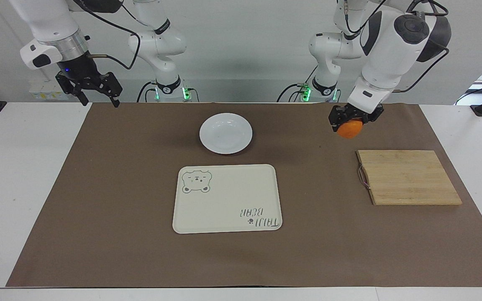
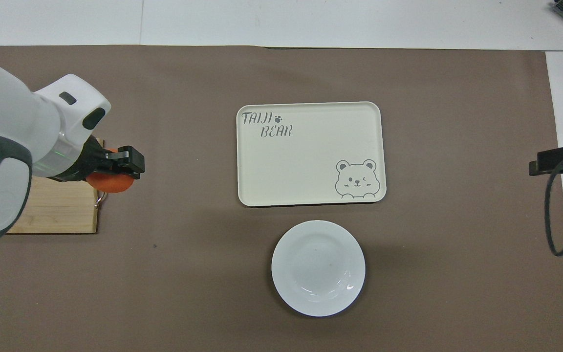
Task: Place orange and plate with both arms
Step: 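Lift the orange with the left gripper and carry it over the plate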
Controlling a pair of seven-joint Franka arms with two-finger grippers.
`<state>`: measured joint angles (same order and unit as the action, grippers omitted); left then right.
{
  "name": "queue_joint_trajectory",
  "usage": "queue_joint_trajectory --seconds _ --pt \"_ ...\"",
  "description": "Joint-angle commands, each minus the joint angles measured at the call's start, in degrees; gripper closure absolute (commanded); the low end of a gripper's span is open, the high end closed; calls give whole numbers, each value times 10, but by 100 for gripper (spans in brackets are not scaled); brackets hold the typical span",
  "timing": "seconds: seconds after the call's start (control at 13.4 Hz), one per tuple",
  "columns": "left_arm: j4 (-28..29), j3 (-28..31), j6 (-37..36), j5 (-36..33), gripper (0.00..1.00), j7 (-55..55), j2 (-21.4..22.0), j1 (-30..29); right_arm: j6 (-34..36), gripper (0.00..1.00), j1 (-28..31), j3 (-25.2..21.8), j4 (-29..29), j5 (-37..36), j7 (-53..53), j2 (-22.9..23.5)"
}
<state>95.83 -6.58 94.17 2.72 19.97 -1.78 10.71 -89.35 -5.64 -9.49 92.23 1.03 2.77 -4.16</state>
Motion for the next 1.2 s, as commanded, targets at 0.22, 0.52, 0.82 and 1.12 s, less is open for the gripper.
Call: queue_joint_trajectory --seconds 0.22,0.52,0.82,1.12 --pt "83 10 84 26 100 63 17 74 -9 0 6 4 20 -5 -8 -16" --pt "130 10 156 35 100 121 5 137 -9 0 6 4 20 -5 -8 -16" --pt "146 10 227 36 100 170 -37 210 -9 0 6 4 20 -5 -8 -16" --pt "161 9 260 68 100 170 -55 258 -9 0 6 4 20 -5 -8 -16"
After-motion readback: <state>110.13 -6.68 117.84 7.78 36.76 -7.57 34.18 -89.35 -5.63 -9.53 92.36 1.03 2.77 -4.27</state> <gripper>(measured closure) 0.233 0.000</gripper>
